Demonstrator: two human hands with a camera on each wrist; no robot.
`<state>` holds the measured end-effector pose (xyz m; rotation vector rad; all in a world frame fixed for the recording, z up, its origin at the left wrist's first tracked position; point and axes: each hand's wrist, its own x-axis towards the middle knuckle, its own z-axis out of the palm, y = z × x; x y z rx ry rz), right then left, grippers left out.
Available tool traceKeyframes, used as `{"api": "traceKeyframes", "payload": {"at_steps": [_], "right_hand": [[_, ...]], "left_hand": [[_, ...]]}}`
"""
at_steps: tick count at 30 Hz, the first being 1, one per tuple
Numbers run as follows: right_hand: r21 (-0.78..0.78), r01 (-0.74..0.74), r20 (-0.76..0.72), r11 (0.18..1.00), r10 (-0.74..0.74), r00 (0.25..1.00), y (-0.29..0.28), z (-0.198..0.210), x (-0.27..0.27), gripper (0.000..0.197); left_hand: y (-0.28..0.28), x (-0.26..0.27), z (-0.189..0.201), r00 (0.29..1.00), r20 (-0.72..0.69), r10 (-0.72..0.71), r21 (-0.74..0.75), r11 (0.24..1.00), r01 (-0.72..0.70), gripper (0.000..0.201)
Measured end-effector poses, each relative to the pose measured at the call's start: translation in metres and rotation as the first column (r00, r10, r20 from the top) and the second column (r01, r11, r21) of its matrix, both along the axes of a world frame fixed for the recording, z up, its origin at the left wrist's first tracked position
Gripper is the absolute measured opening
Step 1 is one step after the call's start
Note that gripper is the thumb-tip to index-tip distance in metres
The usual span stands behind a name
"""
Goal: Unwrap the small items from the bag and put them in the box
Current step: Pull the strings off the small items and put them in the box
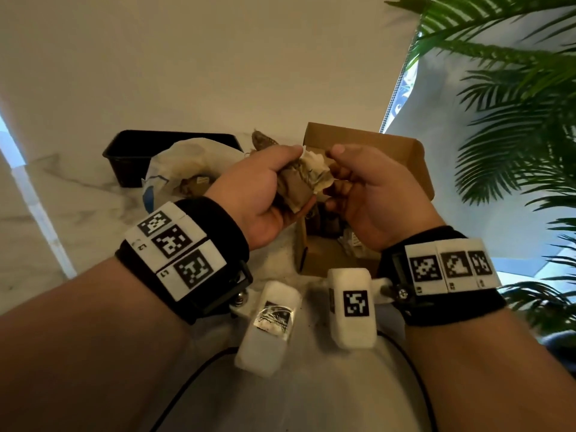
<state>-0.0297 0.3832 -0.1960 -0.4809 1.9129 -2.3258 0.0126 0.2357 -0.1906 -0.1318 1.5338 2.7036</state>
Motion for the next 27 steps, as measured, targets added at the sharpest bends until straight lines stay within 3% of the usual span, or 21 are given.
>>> {"api": "traceKeyframes", "payload": {"at_steps": [7,13,21,27], "right_hand": [[0.073,-0.004,-0.009,0.997,0.005,1.000,-0.011,-0.005,0.003,0.049],[-0.005,-0.021,0.025,1.000,0.021,0.999,-0.008,-0.003,0.003,0.017],[-0.082,-0.064,0.012,0.995,0.066,0.998,-0.005,-0.003,-0.001,0.022],[-0.101,-0.051,0.022,0.994,0.053,0.998,-0.006,-0.004,0.000,0.022]], "left_hand": [[0.000,0.002,-0.001,0.999,-0.010,0.034,-0.009,0.999,-0.034,0.018],[-0.001,0.003,-0.001,0.999,-0.003,0.050,0.003,0.999,-0.050,0.017],[-0.003,0.001,-0.001,0.999,-0.011,0.051,0.024,0.998,-0.050,0.017],[-0.002,0.002,-0.003,1.000,-0.025,0.005,-0.058,0.998,-0.006,0.011]]}}
